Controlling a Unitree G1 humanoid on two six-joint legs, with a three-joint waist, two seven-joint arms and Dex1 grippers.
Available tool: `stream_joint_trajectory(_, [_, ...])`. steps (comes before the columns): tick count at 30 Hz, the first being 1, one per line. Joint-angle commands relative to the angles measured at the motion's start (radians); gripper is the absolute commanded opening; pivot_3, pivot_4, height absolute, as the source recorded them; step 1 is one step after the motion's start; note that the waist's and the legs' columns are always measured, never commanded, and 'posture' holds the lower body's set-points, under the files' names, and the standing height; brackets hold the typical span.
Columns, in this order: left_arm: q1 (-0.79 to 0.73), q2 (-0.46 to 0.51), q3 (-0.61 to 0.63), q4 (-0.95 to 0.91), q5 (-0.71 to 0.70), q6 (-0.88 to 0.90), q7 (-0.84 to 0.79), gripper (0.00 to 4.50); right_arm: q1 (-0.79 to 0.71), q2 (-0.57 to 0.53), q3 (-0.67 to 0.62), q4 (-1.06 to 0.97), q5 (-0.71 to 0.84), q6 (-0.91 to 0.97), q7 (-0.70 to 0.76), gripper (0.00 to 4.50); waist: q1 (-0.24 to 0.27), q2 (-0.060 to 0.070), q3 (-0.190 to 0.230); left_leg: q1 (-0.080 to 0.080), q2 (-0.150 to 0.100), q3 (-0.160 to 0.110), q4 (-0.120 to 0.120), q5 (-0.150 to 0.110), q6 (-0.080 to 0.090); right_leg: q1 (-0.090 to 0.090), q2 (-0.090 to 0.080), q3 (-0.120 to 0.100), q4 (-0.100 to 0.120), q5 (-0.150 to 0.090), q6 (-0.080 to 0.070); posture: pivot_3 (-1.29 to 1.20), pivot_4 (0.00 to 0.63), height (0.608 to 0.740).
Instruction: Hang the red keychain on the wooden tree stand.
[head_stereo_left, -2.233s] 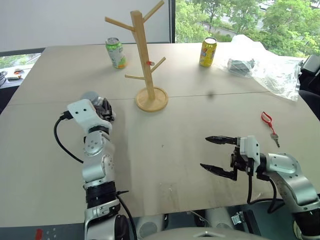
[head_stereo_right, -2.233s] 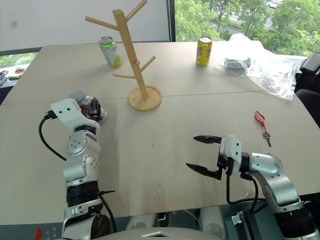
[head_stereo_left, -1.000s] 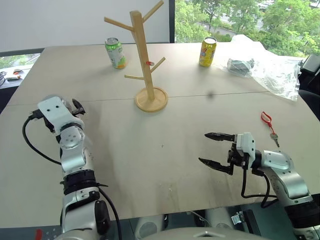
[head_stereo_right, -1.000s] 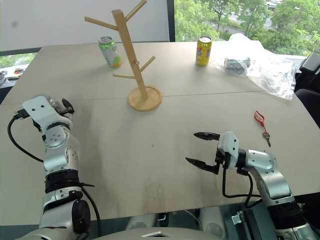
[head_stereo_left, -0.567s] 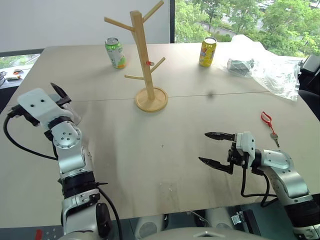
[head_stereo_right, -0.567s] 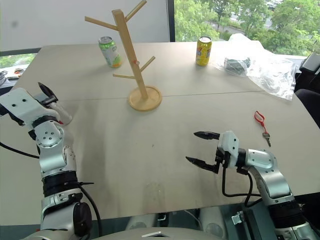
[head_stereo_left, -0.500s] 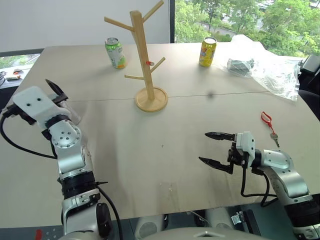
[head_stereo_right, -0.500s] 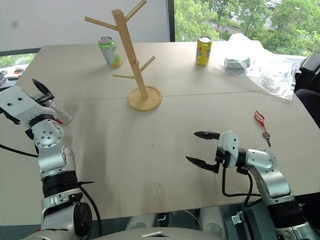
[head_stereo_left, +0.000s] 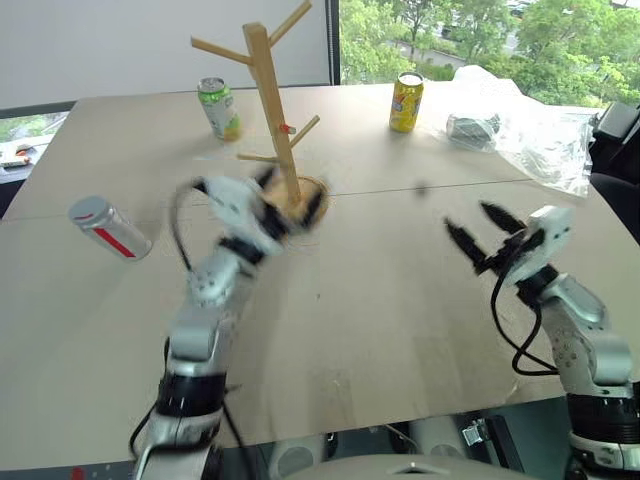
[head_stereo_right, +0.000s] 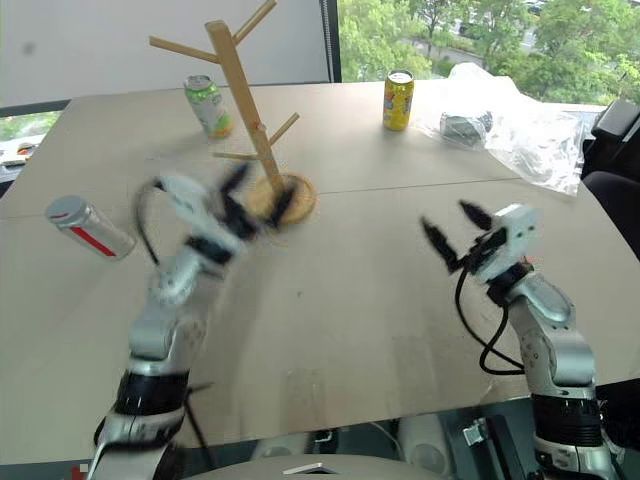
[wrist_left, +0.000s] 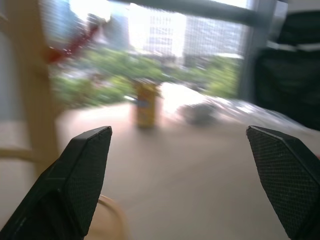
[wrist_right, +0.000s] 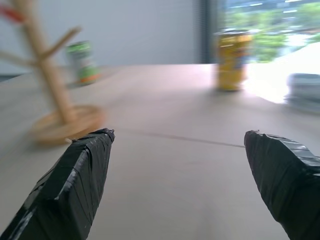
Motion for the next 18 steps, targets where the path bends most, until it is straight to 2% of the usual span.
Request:
stream_joint_trajectory(1, [0.027,0.061,-0.016,-0.062,-0.049,-0.010,-0.183,4.47,0.002,-0.008,-0.068,-0.055,-0.047,0.070,-0.153,4.50,0.001,0.000,0.000,-0.001,0.000,-0.001,0.000,-0.001,0.002,-0.001,0.000,0.000,0.000,0.000,0.000,0.00,0.150,0.740])
stream_joint_trajectory(5, [0.048,0.091,-0.056,-0.010,-0.014,-0.056,-0.319,4.47,0.009,-0.042,-0.100,-0.026,-0.064,0.151,-0.198,4.50,0.001,0.004,-0.002,0.001,0.000,0.000,0.001,-0.001,0.002,0.000,-0.001,0.000,0.000,0.000,0.001,0.00,0.150,0.740])
stream_joint_trajectory(9, [0.044,0.091,-0.088,0.057,0.043,-0.135,-0.415,4.47,0.042,-0.082,-0.122,-0.002,-0.053,0.219,-0.174,4.50,0.001,0.004,-0.002,0.001,-0.001,0.000,0.001,-0.001,0.003,0.000,-0.001,0.001,0.000,0.000,0.000,0.00,0.150,0.740])
stream_joint_trajectory(13, [0.059,0.077,-0.115,0.093,0.081,-0.179,-0.455,4.47,0.070,-0.112,-0.146,0.029,-0.030,0.264,-0.137,4.50,0.003,0.004,-0.002,0.000,-0.001,0.000,0.000,-0.002,0.004,0.000,0.000,0.001,-0.001,0.000,0.000,0.00,0.150,0.740])
stream_joint_trajectory(18, [0.086,0.063,-0.144,0.132,0.129,-0.242,-0.490,4.47,0.051,-0.144,-0.145,0.155,-0.057,0.217,-0.088,4.50,-0.004,0.004,-0.002,0.000,-0.001,0.001,0.001,-0.002,0.004,0.000,0.000,0.002,-0.001,-0.002,0.004,0.00,0.150,0.740])
